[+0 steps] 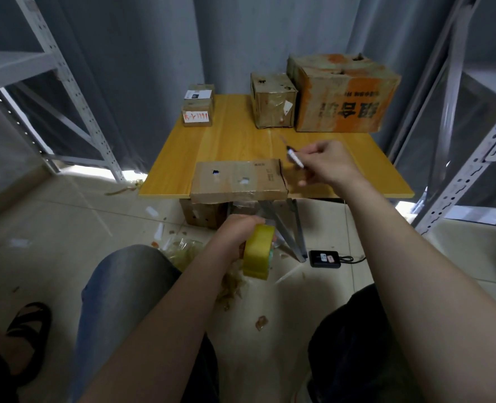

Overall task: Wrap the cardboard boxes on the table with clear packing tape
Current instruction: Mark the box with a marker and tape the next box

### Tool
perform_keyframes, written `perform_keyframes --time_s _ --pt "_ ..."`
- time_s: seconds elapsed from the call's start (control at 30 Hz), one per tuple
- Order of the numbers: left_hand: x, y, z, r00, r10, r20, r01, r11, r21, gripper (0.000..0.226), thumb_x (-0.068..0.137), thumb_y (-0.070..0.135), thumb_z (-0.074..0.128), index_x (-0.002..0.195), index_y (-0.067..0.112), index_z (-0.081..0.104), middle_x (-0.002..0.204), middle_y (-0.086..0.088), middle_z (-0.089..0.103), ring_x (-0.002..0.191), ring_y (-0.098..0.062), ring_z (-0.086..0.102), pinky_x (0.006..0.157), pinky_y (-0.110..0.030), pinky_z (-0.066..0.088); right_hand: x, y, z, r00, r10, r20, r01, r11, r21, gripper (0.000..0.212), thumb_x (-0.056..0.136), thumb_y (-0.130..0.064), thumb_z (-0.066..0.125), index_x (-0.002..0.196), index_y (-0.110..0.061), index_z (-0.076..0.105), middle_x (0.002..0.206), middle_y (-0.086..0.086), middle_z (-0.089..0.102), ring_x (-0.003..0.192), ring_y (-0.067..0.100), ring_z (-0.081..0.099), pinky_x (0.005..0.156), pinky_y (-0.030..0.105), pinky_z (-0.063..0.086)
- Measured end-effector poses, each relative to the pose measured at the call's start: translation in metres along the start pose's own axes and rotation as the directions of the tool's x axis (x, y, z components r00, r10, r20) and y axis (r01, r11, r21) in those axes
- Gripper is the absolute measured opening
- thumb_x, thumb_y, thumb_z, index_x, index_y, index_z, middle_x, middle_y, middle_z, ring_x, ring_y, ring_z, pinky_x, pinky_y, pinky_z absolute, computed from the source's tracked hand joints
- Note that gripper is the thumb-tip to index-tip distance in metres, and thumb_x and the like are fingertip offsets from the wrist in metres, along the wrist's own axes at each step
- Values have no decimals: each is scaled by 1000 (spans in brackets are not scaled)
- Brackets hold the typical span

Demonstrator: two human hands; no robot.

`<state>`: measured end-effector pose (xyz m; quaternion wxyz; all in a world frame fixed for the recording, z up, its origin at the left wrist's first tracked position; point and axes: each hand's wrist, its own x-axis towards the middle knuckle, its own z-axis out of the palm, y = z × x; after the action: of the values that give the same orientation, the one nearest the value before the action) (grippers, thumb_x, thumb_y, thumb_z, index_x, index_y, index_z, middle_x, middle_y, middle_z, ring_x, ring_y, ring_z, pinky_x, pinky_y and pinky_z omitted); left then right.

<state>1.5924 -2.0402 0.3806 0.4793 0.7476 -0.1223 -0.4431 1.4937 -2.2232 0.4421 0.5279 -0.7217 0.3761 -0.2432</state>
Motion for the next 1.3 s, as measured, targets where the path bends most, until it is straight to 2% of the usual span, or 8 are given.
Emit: perform_keyframes --time_s 0.1,0.27,0.47,0.6,0.7,0.87,1.1,1.3 --pt "-2 2 -2 997 -31 68 28 998 51 19 100 25 65 110 9 64 79 -12 79 69 -22 78 64 -35 64 14 25 -11 937 -34 -347 -100 927 -362 29 82 -44 85 79 -25 63 87 1 69 78 22 65 67 38 54" --pt "3 -4 -1 996 -24 85 15 994 106 27 98 30 65 114 8 66 108 -21 76 97 -35 76 90 -49 61 20 41 -15 955 7 -297 -222 682 -697 33 86 -42 79 75 -13 71 80 10 66 72 29 62 54 33 42" --pt "8 -14 -10 991 -60 120 51 996 77 20 95 20 69 79 10 63 46 1 59 35 -10 54 46 -21 45 6 3 48 874 -479 -88 313 690 -652 22 102 -38 60 107 -20 72 117 1 59 110 21 56 89 37 47" --pt "6 -18 -14 991 -75 113 72 997 29 23 87 19 73 102 3 72 91 -26 75 72 -27 72 72 -38 56 -1 -17 114 809 -549 210 545 568 -617 35 103 -51 52 106 -23 71 116 -3 63 111 18 54 88 37 46" --pt "11 -21 -19 991 -86 101 86 996 0 39 83 21 72 117 4 69 114 -27 73 101 -38 75 82 -49 60 6 -12 137 821 -490 293 546 522 -656 48 103 -60 42 109 -23 72 120 -3 66 111 19 55 89 40 48" --pt "18 -26 -29 990 -77 116 81 996 -25 12 89 17 70 98 9 72 116 -27 72 89 -32 73 71 -37 58 14 1 140 852 -449 270 513 608 -606 48 106 -54 37 112 -20 71 118 0 67 114 23 52 91 50 49" --pt "20 -28 -24 989 -60 134 64 998 -25 30 93 25 66 117 8 70 114 -24 74 108 -40 72 94 -54 57 4 25 151 720 -623 307 489 142 -860 65 107 -62 19 115 -16 65 121 7 69 112 31 61 96 48 47" --pt "10 -21 -32 991 -34 128 37 999 -20 30 92 25 69 115 5 71 112 -24 75 104 -39 74 92 -53 59 12 14 150 768 -533 355 525 206 -826 70 98 -76 24 123 -21 61 115 7 74 111 28 68 119 52 32"
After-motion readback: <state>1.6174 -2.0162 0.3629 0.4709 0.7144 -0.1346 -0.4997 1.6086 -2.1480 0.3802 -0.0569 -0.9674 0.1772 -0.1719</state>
